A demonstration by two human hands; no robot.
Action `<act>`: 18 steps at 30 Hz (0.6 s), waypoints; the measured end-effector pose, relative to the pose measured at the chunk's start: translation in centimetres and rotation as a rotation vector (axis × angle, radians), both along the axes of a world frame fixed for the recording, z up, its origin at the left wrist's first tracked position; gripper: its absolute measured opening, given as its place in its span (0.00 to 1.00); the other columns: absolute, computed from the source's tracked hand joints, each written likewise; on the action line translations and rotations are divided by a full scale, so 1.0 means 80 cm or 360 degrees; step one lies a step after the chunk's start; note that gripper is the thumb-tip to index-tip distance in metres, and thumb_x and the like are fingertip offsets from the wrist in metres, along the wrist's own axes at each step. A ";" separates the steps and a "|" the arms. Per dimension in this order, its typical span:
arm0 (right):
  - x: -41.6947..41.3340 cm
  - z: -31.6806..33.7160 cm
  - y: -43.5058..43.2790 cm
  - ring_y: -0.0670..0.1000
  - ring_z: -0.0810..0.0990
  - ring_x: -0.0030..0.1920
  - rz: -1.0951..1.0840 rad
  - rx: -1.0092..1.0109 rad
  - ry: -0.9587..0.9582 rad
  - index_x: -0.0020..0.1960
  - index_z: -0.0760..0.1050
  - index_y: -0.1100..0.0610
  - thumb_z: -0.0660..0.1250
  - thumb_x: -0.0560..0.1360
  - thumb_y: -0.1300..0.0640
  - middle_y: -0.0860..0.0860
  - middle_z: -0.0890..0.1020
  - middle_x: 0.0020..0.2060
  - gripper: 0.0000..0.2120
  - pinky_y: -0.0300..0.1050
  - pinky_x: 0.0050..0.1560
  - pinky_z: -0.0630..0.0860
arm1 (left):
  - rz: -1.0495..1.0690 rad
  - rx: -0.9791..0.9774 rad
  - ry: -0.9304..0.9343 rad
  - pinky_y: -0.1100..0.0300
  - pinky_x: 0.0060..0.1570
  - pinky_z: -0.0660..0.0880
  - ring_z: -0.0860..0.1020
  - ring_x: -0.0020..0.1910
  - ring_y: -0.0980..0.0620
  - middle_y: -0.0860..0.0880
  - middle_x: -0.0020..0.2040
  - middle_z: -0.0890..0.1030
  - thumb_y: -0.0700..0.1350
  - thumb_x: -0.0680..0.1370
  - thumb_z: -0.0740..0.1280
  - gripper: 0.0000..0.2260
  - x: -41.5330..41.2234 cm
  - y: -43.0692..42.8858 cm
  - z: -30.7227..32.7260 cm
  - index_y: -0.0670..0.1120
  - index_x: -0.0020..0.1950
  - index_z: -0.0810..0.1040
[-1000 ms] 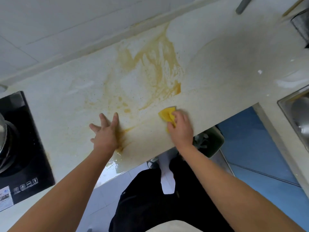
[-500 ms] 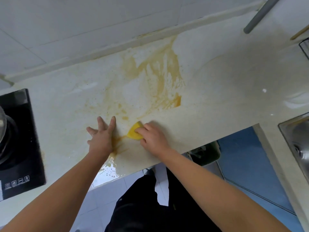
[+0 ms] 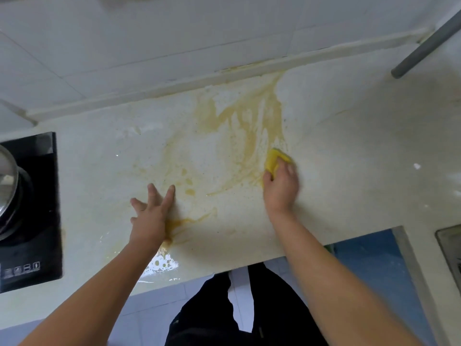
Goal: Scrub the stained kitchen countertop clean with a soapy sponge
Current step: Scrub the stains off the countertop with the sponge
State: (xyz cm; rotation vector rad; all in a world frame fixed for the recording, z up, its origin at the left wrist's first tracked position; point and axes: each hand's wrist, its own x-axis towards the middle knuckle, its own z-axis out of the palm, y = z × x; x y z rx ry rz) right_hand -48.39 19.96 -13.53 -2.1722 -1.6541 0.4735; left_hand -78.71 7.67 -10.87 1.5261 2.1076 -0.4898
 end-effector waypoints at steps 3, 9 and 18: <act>-0.097 0.013 -0.057 0.59 0.76 0.54 0.0894 -0.0188 0.0127 0.66 0.75 0.51 0.68 0.72 0.59 0.53 0.78 0.55 0.22 0.54 0.49 0.78 | -0.0005 -0.0032 -0.0011 0.30 0.57 0.75 0.52 0.74 0.23 0.48 0.81 0.36 0.26 0.67 0.72 0.60 -0.001 0.003 0.003 0.69 0.80 0.40; -0.014 0.019 -0.066 0.54 0.77 0.49 0.1083 -0.0152 0.0020 0.67 0.75 0.48 0.68 0.72 0.59 0.49 0.76 0.51 0.23 0.49 0.39 0.77 | 0.0025 -0.0004 0.0007 0.29 0.60 0.74 0.48 0.75 0.23 0.48 0.81 0.36 0.25 0.69 0.71 0.59 0.000 0.008 0.003 0.69 0.79 0.40; 0.027 0.007 0.086 0.65 0.76 0.58 -0.0286 -0.0078 -0.0101 0.63 0.74 0.62 0.67 0.75 0.57 0.63 0.76 0.58 0.18 0.55 0.56 0.73 | 0.0110 0.0007 0.0038 0.32 0.61 0.74 0.50 0.75 0.25 0.48 0.80 0.37 0.23 0.70 0.63 0.56 0.001 0.016 0.004 0.68 0.80 0.42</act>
